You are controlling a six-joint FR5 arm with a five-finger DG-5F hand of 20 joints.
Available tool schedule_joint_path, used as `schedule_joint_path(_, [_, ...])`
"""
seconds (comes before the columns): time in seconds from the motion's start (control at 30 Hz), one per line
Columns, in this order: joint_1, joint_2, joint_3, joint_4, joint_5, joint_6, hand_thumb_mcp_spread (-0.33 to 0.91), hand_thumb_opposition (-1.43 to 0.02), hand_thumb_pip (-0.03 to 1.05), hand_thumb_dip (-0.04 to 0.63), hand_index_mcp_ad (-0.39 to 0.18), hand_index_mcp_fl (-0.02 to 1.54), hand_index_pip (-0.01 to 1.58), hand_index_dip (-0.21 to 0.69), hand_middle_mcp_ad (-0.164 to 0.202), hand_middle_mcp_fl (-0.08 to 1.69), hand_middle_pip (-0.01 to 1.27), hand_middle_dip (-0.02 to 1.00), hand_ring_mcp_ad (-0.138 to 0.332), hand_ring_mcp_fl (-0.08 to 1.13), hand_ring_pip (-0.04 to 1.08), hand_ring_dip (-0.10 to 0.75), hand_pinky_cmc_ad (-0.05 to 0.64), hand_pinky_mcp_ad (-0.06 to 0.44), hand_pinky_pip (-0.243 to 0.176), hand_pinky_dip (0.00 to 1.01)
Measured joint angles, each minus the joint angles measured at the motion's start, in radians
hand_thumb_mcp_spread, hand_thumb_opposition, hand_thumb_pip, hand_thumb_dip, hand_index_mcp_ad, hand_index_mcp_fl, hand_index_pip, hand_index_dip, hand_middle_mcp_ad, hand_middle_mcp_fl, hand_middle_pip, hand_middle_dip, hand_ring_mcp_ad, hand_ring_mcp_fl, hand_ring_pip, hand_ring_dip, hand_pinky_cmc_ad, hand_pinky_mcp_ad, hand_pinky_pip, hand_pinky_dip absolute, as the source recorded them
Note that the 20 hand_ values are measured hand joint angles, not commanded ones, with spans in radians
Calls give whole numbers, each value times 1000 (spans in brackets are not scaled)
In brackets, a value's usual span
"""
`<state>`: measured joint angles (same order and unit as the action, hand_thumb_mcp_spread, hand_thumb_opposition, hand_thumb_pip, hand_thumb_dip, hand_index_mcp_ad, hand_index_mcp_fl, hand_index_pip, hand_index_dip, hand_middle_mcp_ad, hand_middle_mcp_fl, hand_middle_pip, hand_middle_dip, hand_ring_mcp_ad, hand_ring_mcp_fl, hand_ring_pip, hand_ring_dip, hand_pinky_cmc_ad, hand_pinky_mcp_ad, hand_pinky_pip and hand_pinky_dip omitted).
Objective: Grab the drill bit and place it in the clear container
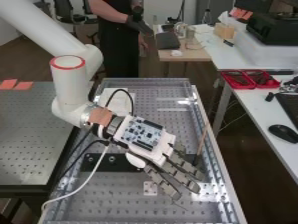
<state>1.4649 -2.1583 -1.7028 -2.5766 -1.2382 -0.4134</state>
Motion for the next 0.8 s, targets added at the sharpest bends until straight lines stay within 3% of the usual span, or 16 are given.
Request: schedule_joint_path(0.8, [-6, -7, 15, -9, -5, 2, 450, -815, 511, 239, -108, 405, 1019, 265, 108, 187, 133, 157, 164, 14, 99, 49, 379, 288, -59, 190])
